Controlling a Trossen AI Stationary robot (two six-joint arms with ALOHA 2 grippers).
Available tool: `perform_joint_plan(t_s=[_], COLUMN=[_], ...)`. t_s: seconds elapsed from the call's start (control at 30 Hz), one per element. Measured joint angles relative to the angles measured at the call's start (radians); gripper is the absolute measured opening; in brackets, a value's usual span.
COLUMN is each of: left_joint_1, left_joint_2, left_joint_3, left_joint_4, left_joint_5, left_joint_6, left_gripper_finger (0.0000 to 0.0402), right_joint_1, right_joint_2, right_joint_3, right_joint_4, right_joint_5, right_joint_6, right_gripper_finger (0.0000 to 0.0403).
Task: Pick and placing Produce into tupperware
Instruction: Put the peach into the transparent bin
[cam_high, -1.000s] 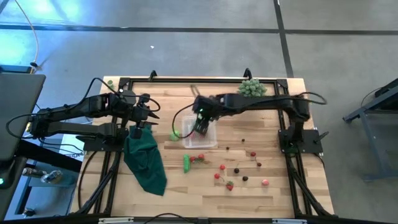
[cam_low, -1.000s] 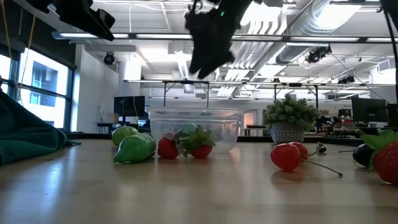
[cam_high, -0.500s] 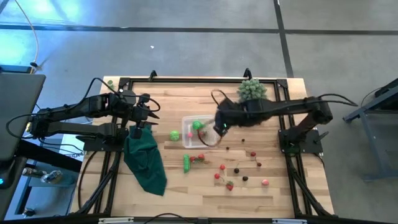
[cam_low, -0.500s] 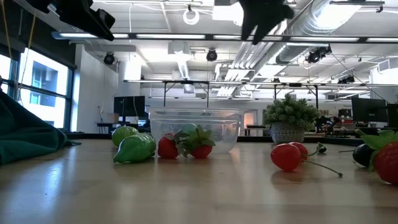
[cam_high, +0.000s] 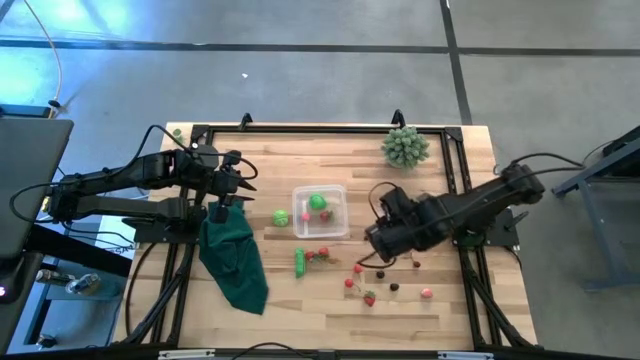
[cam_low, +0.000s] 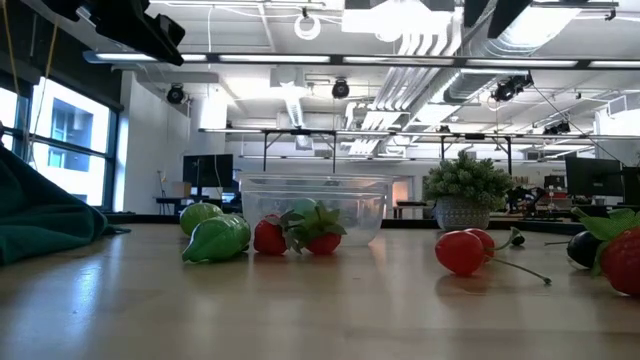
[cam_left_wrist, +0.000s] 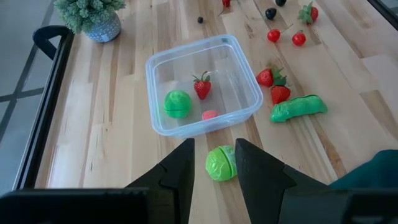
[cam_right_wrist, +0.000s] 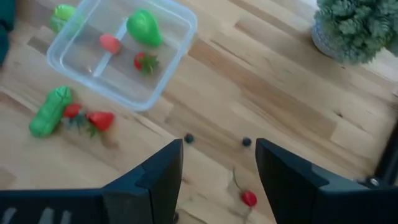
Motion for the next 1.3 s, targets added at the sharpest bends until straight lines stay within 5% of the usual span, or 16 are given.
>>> perform_joint_plan(t_s=[0.13, 0.33, 0.6, 0.9, 1.3], left_joint_1=[0.000, 0.000, 0.000, 0.000, 0.000], left_joint_2=[0.000, 0.000, 0.000, 0.000, 0.000], left_joint_3=[0.000, 0.000, 0.000, 0.000, 0.000], left_joint_4=[0.000, 0.000, 0.000, 0.000, 0.000], left_joint_5=[0.000, 0.000, 0.000, 0.000, 0.000], left_joint_6=[0.000, 0.000, 0.000, 0.000, 0.000], left_gripper_finger=[0.0106, 0.0106, 0.0106, 0.0106, 0.0106], right_joint_1=[0.061, 0.191, 0.291, 0.328, 0.378], right_joint_2=[-0.037, -0.237, -0.450, -0.413, -0.286], right_joint_3=[-0.043, -0.366, -0.696, -0.903, -0.918], right_joint_4=[-0.012, 0.209, 0.505, 0.869, 0.840], right_joint_5=[-0.014, -0.090, -0.365, -0.583, -0.615], right_joint_6=[0.021, 0.158, 0.285, 0.255, 0.241], right_gripper_finger=[0.0194, 0.0194, 0.0194, 0.0194, 0.0194])
